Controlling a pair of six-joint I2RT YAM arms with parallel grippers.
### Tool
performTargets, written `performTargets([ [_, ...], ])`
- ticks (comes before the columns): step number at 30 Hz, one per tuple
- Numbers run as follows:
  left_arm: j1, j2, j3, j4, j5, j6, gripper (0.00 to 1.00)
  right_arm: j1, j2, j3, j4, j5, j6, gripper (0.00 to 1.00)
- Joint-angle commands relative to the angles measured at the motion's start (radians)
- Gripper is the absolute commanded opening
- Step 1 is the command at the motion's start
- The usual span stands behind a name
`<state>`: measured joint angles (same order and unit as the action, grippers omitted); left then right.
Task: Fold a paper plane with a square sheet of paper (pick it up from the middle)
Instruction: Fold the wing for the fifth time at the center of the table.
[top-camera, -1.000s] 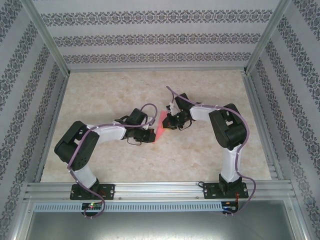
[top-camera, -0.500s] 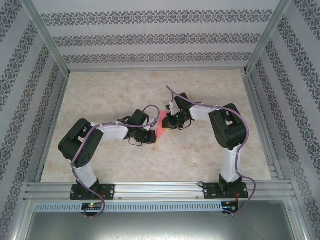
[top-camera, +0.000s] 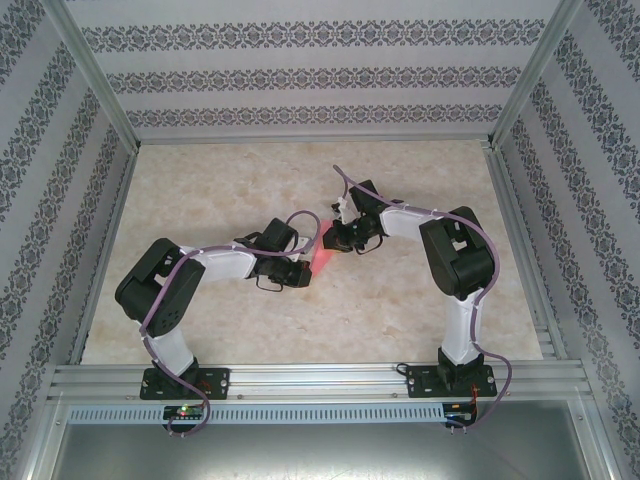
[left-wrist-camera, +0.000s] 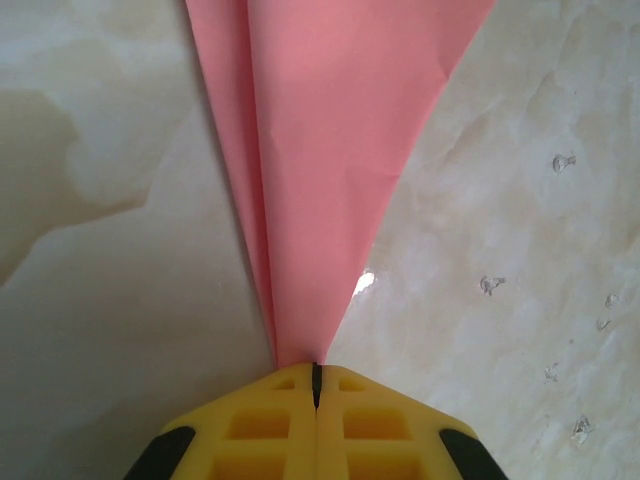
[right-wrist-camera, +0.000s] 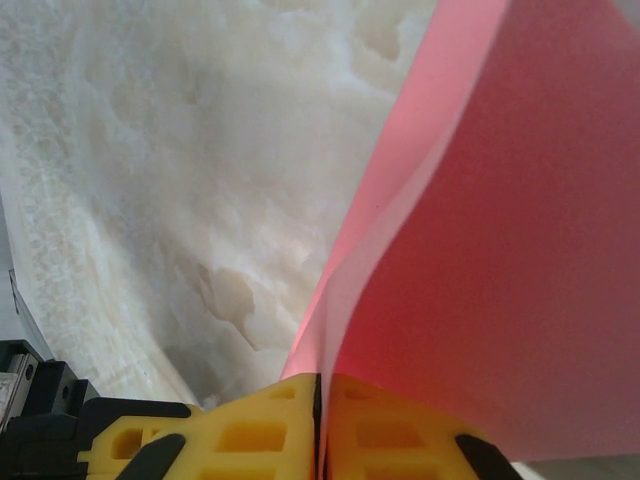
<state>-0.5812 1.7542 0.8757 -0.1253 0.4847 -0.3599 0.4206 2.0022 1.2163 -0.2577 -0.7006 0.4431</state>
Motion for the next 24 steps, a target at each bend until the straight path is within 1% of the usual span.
performTargets([
  [1, 0.004, 0.033, -0.037, -0.164, -0.106, 0.038, 0.00, -0.012, 0.008, 0.032, 0.010, -0.011, 0.001, 0.08],
  [7, 0.006, 0.032, -0.042, -0.171, -0.106, 0.047, 0.00, -0.016, 0.028, 0.072, -0.019, 0.001, -0.019, 0.05],
  [10, 0.007, 0.037, -0.048, -0.168, -0.103, 0.050, 0.00, -0.014, 0.049, 0.104, -0.047, -0.001, -0.032, 0.00],
  [15, 0.011, 0.044, -0.050, -0.169, -0.095, 0.056, 0.00, -0.012, 0.074, 0.129, -0.084, 0.006, -0.051, 0.00],
  [24, 0.017, 0.065, -0.048, -0.179, -0.087, 0.072, 0.00, 0.008, 0.088, 0.149, -0.028, -0.048, -0.004, 0.00],
])
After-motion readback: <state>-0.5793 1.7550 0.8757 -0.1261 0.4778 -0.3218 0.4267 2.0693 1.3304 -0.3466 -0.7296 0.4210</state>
